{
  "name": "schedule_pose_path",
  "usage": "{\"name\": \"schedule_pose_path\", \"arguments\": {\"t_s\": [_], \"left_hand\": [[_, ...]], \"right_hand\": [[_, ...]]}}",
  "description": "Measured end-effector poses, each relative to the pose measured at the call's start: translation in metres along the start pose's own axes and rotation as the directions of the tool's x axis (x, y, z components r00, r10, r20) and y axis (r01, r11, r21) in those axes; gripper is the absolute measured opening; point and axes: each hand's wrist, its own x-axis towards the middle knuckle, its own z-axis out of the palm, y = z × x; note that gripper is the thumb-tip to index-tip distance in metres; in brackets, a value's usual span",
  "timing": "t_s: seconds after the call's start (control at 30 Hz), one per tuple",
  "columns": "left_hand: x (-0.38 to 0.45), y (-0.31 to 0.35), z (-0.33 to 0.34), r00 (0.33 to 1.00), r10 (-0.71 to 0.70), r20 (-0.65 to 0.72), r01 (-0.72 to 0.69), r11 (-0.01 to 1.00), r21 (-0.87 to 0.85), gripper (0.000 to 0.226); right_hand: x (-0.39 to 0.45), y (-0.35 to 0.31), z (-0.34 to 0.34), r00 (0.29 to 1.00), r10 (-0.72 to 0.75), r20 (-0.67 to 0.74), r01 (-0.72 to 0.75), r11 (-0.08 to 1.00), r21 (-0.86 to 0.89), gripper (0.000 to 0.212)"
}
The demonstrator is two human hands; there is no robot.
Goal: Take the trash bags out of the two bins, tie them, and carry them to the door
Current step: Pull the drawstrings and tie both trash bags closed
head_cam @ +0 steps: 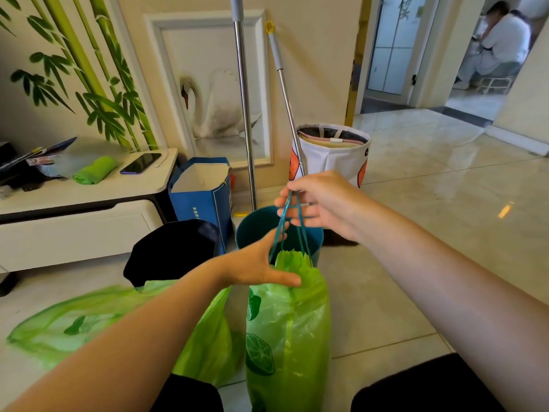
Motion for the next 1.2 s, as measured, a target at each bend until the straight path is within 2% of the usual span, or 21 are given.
{"name": "schedule_pose_path", "arguments": {"t_s": [0.07, 0.2, 0.33, 0.5, 0.53, 0.63, 0.77, 0.87, 0.93, 1.0, 1.07, 1.13, 1.2], "left_hand": [[0.01, 0.0, 0.014, 0.998, 0.051, -0.042, -0.05, 0.999, 0.019, 0.106], [0.02, 0.004, 0.032, 0.987, 0.065, -0.145, -0.075, 0.995, -0.061, 0.074], [0.029, 0.001, 0.04, 0.973, 0.058, -0.221, -0.086, 0.989, -0.117, 0.065], [0.036, -0.008, 0.043, 0.966, 0.02, -0.256, -0.024, 1.0, -0.016, 0.019], [0.036, -0.011, 0.043, 0.965, -0.001, -0.262, -0.002, 1.0, -0.011, 0.015], [0.035, -0.019, 0.038, 0.964, -0.046, -0.261, 0.043, 0.999, -0.016, 0.025], [0.03, -0.033, 0.038, 0.986, -0.054, -0.155, 0.057, 0.998, 0.014, 0.029], [0.027, -0.038, 0.037, 0.993, -0.073, -0.095, 0.077, 0.996, 0.037, 0.028], [0.023, -0.035, 0.033, 0.996, -0.089, -0.029, 0.09, 0.995, 0.045, 0.023], [0.018, -0.03, 0.027, 0.997, -0.072, 0.009, 0.072, 0.997, 0.029, 0.027], [0.013, -0.025, 0.02, 0.998, -0.05, -0.023, 0.048, 0.994, -0.1, 0.033], [0.011, -0.023, 0.013, 0.992, -0.061, -0.11, 0.037, 0.977, -0.208, 0.034], [0.01, -0.024, 0.007, 0.976, -0.07, -0.207, 0.023, 0.975, -0.221, 0.026]], "right_hand": [[-0.001, -0.001, 0.0, 1.0, -0.009, -0.001, 0.009, 1.0, 0.009, 0.016], [-0.004, -0.003, 0.002, 0.998, -0.039, 0.04, 0.036, 0.997, 0.07, 0.021], [-0.007, -0.006, 0.009, 0.996, -0.028, 0.082, 0.019, 0.993, 0.12, 0.022], [-0.006, -0.01, 0.004, 0.98, -0.198, -0.005, 0.198, 0.978, 0.068, 0.018], [-0.006, -0.011, 0.0, 0.973, -0.23, -0.033, 0.232, 0.97, 0.075, 0.018], [-0.003, -0.013, -0.011, 0.956, -0.262, -0.131, 0.278, 0.953, 0.123, 0.017], [0.0, -0.009, -0.016, 0.942, -0.27, -0.199, 0.291, 0.953, 0.084, 0.013], [0.002, -0.005, -0.015, 0.943, -0.29, -0.161, 0.304, 0.951, 0.063, 0.013], [0.002, -0.001, -0.013, 0.949, -0.301, -0.096, 0.304, 0.953, 0.009, 0.013], [0.003, 0.003, -0.013, 0.948, -0.315, -0.04, 0.313, 0.948, -0.057, 0.013], [0.005, 0.005, -0.014, 0.945, -0.326, -0.04, 0.322, 0.944, -0.075, 0.014], [0.009, 0.006, -0.019, 0.946, -0.319, -0.066, 0.317, 0.948, -0.043, 0.014], [0.013, 0.008, -0.021, 0.949, -0.305, -0.075, 0.305, 0.952, -0.012, 0.014]]}}
